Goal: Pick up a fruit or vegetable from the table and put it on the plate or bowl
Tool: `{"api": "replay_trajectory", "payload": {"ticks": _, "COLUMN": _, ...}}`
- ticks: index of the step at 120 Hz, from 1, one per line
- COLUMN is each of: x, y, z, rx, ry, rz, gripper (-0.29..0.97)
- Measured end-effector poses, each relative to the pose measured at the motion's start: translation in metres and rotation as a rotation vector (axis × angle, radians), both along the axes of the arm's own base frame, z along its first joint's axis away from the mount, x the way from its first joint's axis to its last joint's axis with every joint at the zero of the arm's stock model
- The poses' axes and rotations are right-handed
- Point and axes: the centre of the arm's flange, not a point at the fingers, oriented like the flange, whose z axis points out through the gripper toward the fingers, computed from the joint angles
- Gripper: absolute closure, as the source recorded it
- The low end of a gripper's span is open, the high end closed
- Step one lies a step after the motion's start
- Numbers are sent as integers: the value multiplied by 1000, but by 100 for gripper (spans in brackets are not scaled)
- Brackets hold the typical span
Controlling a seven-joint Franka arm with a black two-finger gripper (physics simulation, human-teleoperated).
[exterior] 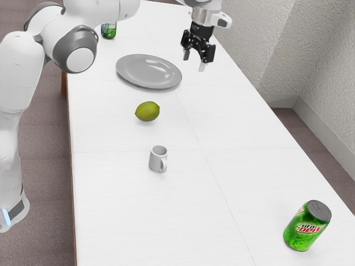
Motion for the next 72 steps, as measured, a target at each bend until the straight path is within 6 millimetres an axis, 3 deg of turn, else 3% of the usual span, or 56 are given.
{"api": "replay_trajectory", "payload": {"ticks": 34, "x": -4, "y": 5, "z": -1, "rx": -33, "ry": 5, "rz": -2, "gripper": 0}}
{"api": "replay_trajectory", "payload": {"ticks": 42, "x": -6, "y": 6, "z": 8, "rx": -31, "ry": -6, "rz": 4, "gripper": 0}}
{"api": "replay_trajectory", "payload": {"ticks": 46, "x": -16, "y": 3, "z": 35, "rx": -23, "ry": -52, "rz": 4, "gripper": 0}}
{"api": "replay_trajectory", "payload": {"ticks": 53, "x": -64, "y": -5, "z": 119, "rx": -15, "ry": -201, "rz": 6, "gripper": 0}}
{"api": "replay_trajectory", "payload": {"ticks": 57, "x": -81, "y": -9, "z": 140, "rx": -23, "ry": -235, "rz": 10, "gripper": 0}}
{"api": "replay_trajectory", "payload": {"ticks": 65, "x": -86, "y": -20, "z": 129, "rx": -44, "ry": -196, "rz": 9, "gripper": 0}}
{"api": "replay_trajectory", "payload": {"ticks": 72, "x": -93, "y": -44, "z": 100, "rx": -36, "ry": -118, "rz": -20, "gripper": 0}}
